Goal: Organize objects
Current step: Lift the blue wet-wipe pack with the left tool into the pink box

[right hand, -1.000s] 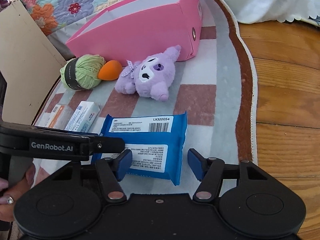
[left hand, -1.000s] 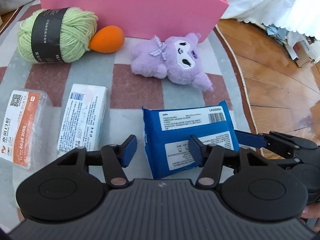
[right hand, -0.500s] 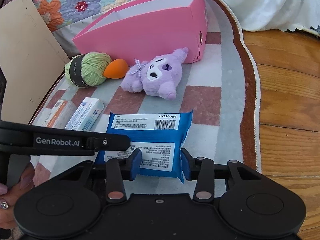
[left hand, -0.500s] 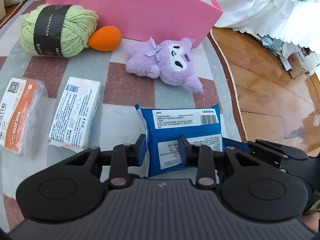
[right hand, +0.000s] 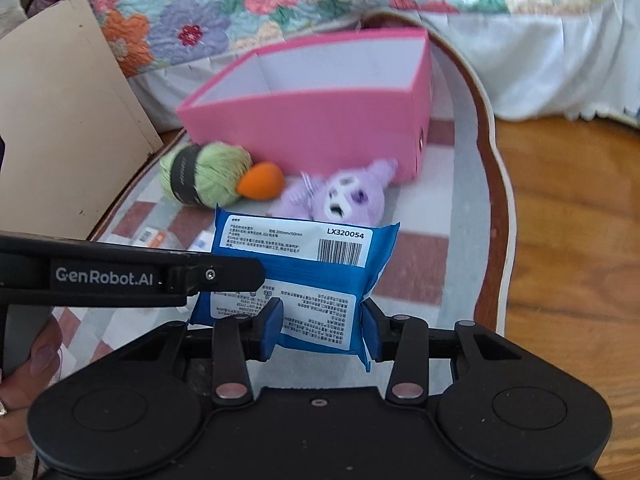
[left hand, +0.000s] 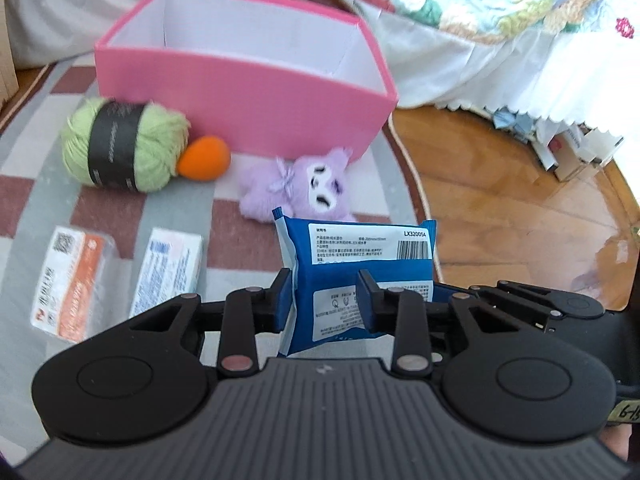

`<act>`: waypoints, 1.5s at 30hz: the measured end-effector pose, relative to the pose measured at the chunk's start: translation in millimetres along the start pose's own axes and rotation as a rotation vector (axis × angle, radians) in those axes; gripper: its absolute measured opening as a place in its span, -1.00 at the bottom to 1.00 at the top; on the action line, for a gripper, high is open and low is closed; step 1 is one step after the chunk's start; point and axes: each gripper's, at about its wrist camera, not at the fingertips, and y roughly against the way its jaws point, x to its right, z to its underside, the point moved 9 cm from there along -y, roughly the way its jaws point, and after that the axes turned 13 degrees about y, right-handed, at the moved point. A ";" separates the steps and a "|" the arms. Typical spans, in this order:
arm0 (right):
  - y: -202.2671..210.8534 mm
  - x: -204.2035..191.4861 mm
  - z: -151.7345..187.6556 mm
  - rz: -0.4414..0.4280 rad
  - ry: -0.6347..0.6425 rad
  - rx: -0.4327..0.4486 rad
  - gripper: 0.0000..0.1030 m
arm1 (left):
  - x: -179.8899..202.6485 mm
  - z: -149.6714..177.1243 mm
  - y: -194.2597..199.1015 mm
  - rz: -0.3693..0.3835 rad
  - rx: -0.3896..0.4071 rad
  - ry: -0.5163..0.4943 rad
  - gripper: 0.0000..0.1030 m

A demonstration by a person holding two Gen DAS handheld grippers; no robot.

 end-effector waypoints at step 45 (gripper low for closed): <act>-6.9 19.6 -216.4 0.094 0.233 0.099 -0.38 | 11.7 -219.0 1.3 0.103 0.057 0.030 -0.37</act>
